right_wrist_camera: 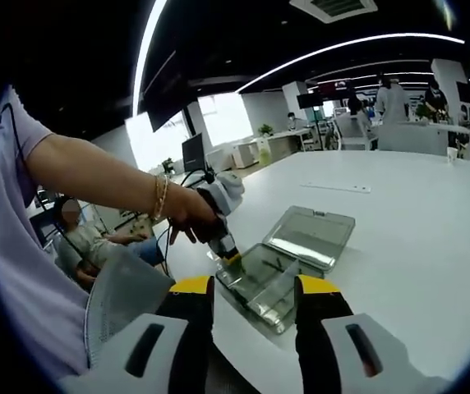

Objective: Insert the divider into the dual guide fixture by aligning both edges with the guide slots and pushing it downward to the bottom, including one-sided entry, uneven engagement, binding, and posture correction.

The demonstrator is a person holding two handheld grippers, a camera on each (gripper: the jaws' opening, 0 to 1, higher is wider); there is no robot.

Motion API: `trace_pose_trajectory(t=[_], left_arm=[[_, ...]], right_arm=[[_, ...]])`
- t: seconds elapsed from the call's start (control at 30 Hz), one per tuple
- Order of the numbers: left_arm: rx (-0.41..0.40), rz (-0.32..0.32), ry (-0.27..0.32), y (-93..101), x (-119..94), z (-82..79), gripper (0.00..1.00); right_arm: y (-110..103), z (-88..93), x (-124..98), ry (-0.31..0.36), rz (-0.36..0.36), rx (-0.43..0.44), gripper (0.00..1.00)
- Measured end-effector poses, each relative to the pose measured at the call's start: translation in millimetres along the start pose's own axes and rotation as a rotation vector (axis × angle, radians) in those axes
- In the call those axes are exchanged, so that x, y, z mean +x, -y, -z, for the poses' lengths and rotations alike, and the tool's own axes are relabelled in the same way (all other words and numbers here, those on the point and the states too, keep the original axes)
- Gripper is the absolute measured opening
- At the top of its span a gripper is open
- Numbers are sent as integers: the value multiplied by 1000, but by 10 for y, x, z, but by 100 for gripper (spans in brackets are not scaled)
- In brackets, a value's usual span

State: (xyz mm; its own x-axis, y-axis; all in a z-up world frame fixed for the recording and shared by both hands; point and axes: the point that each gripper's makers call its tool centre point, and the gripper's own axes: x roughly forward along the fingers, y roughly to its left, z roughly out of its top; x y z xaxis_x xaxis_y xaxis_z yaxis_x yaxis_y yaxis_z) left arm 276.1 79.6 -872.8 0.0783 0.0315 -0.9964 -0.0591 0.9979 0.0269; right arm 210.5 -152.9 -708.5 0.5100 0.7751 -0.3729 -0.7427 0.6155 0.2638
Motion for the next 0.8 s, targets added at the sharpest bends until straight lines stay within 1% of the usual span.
trace_pose_trajectory(t=[0.23,0.33,0.8], left_arm=[[8,2,1,3,-1,1,37],[17,3,-4,8,2,5,31],[34,4,1,13,9,-9,31]], right_arm=[[-2,-14,7,1,0,-1,35],[2,-34,6,5,1,-1,35],[34,-73,-20,5,13,-9,34]])
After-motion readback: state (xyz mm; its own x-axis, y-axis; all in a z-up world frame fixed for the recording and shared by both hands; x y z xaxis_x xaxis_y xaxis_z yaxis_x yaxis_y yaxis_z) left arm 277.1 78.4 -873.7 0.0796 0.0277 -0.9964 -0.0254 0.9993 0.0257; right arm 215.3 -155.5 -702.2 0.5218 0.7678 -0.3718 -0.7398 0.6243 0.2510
